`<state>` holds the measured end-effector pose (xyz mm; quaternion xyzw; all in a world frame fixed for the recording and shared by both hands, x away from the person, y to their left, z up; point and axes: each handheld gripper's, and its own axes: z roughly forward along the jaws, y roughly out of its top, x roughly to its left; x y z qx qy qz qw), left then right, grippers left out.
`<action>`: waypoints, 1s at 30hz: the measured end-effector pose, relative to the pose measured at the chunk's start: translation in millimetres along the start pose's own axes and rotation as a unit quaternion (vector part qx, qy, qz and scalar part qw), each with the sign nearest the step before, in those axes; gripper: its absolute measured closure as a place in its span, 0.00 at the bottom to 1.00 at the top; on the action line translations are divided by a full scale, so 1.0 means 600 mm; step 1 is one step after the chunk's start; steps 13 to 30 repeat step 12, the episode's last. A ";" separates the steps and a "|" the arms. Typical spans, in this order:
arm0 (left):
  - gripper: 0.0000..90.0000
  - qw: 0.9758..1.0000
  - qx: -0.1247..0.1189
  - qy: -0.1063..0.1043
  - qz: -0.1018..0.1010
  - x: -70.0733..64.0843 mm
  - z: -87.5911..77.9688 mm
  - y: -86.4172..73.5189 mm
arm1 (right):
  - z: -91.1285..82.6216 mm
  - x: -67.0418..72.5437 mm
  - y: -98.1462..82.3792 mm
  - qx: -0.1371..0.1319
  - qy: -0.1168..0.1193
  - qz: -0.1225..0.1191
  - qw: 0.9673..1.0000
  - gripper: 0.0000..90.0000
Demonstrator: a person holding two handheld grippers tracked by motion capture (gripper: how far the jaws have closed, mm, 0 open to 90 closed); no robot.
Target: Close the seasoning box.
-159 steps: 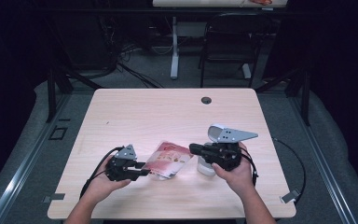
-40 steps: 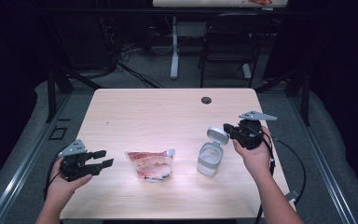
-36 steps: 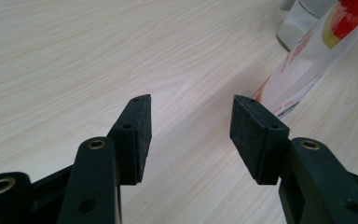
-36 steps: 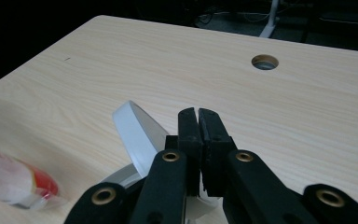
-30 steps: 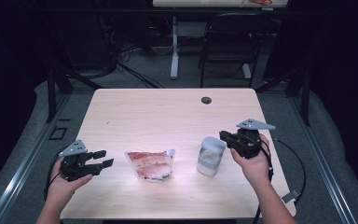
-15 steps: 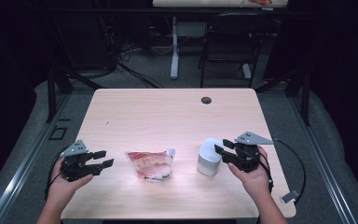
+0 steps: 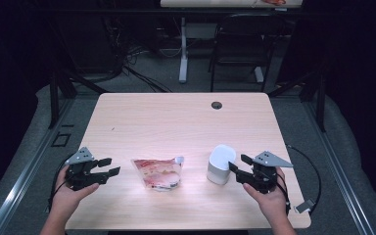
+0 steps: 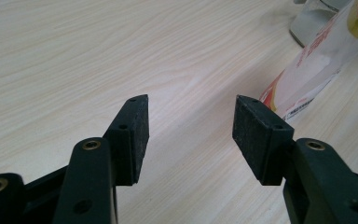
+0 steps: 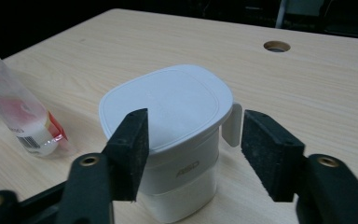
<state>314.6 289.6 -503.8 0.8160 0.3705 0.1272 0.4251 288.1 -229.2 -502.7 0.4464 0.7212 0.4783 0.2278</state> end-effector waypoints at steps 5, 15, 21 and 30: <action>0.51 1.000 0.004 0.001 -0.003 0.001 0.004 -0.002 | -0.011 -0.006 -0.016 -0.008 0.003 0.005 1.000 0.44; 0.51 1.000 0.004 0.003 -0.007 0.003 0.009 -0.003 | -0.020 -0.013 -0.025 -0.013 0.000 0.018 1.000 0.44; 0.51 1.000 0.004 0.003 -0.007 0.003 0.009 -0.003 | -0.020 -0.013 -0.025 -0.013 0.000 0.018 1.000 0.44; 0.51 1.000 0.004 0.003 -0.007 0.003 0.009 -0.003 | -0.020 -0.013 -0.025 -0.013 0.000 0.018 1.000 0.44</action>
